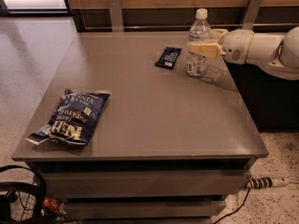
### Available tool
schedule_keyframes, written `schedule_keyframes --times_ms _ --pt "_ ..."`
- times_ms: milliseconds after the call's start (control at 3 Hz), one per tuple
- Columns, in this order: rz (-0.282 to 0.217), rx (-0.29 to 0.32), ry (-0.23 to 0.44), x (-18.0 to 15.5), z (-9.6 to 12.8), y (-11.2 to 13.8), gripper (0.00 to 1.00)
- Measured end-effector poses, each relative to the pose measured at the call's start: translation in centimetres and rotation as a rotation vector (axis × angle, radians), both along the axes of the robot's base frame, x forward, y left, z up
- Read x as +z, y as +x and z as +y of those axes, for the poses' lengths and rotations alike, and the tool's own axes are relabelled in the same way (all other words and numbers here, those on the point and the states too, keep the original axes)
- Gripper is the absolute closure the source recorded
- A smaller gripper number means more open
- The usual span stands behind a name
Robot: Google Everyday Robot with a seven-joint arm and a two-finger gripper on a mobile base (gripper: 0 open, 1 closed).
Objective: Move blue plastic bottle near blue chip bag
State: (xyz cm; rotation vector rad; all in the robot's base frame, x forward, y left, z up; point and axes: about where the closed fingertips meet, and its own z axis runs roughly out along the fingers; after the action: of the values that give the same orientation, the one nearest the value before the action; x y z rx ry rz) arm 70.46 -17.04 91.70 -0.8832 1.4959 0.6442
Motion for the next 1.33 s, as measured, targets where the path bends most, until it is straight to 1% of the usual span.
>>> schedule_keyframes --times_ms 333,667,1000,1333 --pt "0.001 0.006 0.001 0.0 0.4 0.0 0.95" --pt "0.001 0.008 0.001 0.0 0.6 0.1 1.0" --pt "-0.002 0.001 0.006 1.2 0.4 -0.2 1.0" --pt "-0.03 -0.015 0.044 4.1 0.3 -1.7 1.0"
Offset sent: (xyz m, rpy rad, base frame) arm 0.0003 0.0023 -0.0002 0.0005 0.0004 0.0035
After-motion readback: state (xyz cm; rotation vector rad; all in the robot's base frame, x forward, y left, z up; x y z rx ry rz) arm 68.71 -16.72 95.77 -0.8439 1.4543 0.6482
